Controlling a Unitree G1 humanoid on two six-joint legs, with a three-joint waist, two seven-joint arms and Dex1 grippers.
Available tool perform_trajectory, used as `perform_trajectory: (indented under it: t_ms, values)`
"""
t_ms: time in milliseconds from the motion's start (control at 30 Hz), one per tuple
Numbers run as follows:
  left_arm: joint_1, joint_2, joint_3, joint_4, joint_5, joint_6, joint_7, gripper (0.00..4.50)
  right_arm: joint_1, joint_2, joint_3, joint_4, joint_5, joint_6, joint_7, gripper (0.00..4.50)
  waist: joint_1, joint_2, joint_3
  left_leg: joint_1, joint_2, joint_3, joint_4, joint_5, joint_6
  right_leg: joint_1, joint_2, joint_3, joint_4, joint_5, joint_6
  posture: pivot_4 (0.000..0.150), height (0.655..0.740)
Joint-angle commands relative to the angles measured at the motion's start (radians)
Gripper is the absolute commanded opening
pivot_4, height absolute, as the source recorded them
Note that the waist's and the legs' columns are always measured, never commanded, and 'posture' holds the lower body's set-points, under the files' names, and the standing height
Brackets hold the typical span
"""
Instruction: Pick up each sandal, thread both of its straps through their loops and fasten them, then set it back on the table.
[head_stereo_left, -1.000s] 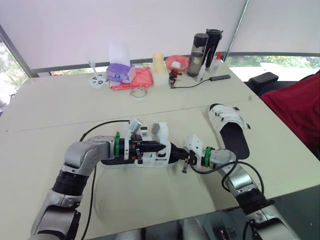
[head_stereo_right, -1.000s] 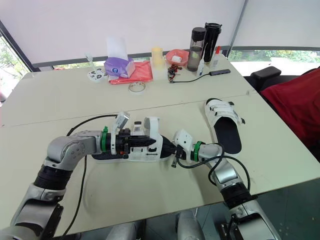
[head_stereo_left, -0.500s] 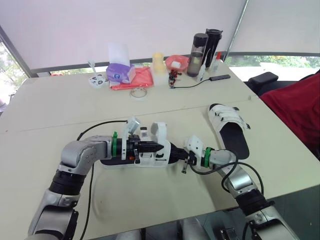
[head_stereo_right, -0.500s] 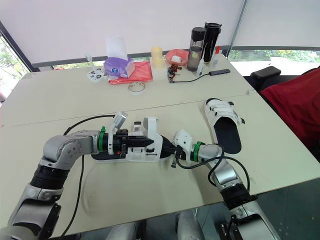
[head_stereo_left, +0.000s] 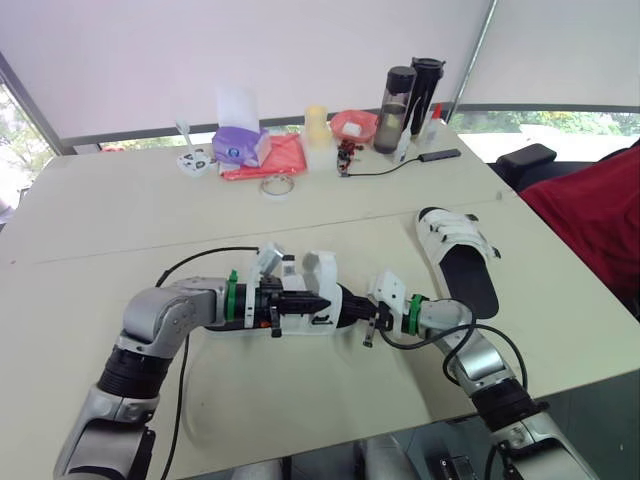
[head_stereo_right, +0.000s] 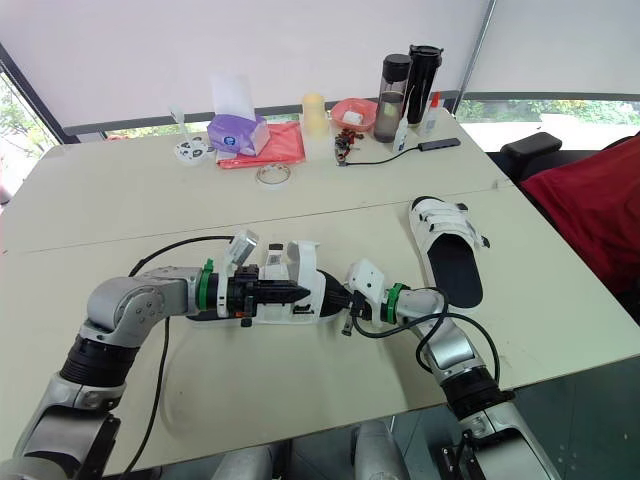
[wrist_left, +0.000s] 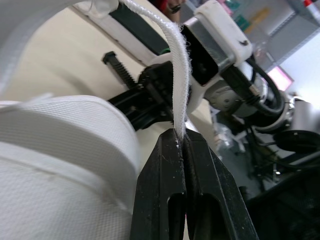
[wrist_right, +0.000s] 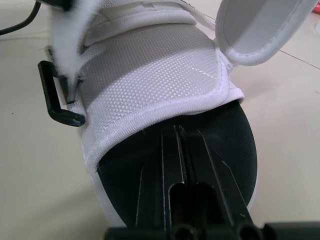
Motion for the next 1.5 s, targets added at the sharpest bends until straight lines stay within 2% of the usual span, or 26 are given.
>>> perform_trajectory:
  t_ms: [33, 500, 800, 933, 1133, 1500]
  values:
    - [0.012, 0.014, -0.012, -0.048, -0.002, -0.007, -0.01, 0.05, 0.03, 0.004, 0.038, 0.049, -0.055, 0.039, -0.016, 0.0, 0.0, 0.0, 0.0, 0.0, 0.0, 0.0, 0.0, 0.0, 0.0, 0.0, 0.0, 0.0, 0.0, 0.0, 0.0, 0.15, 0.74]
    - [0.061, 0.102, -0.093, -0.01, 0.144, -0.18, -0.069, 0.05, 0.022, 0.007, 0.037, 0.058, -0.057, 0.034, -0.018, 0.0, 0.0, 0.0, 0.0, 0.0, 0.001, 0.0, -0.002, -0.001, -0.002, 0.0, 0.0, 0.0, -0.001, 0.0, 0.0, 0.15, 0.74]
    - [0.043, 0.118, -0.107, -0.031, 0.169, -0.25, -0.131, 0.05, 0.018, 0.008, 0.039, 0.066, -0.059, 0.03, -0.016, 0.0, 0.0, 0.0, 0.0, 0.0, 0.002, 0.0, -0.002, -0.001, -0.002, -0.001, 0.0, 0.0, -0.002, 0.0, 0.0, 0.15, 0.74]
    - [0.038, 0.141, -0.175, -0.005, 0.292, -0.369, -0.135, 0.05, 0.016, 0.009, 0.038, 0.067, -0.059, 0.029, -0.018, 0.0, 0.0, 0.0, 0.0, 0.0, 0.002, 0.001, -0.002, -0.002, -0.002, -0.001, 0.0, 0.0, -0.002, 0.0, 0.0, 0.15, 0.74]
    - [0.022, 0.134, -0.2, 0.055, 0.396, -0.495, -0.123, 0.05, 0.019, 0.011, 0.039, 0.072, -0.061, 0.025, -0.019, 0.0, 0.0, 0.0, -0.001, 0.0, 0.003, 0.001, -0.002, -0.002, -0.003, 0.0, 0.0, 0.0, -0.003, 0.0, -0.001, 0.15, 0.74]
    - [0.025, 0.206, -0.232, 0.035, 0.414, -0.54, -0.245, 0.05, 0.015, 0.013, 0.04, 0.077, -0.061, 0.023, -0.019, 0.0, -0.001, 0.0, -0.001, 0.0, 0.008, 0.003, -0.004, -0.001, -0.002, -0.002, 0.001, -0.001, -0.003, 0.001, -0.002, 0.15, 0.74]
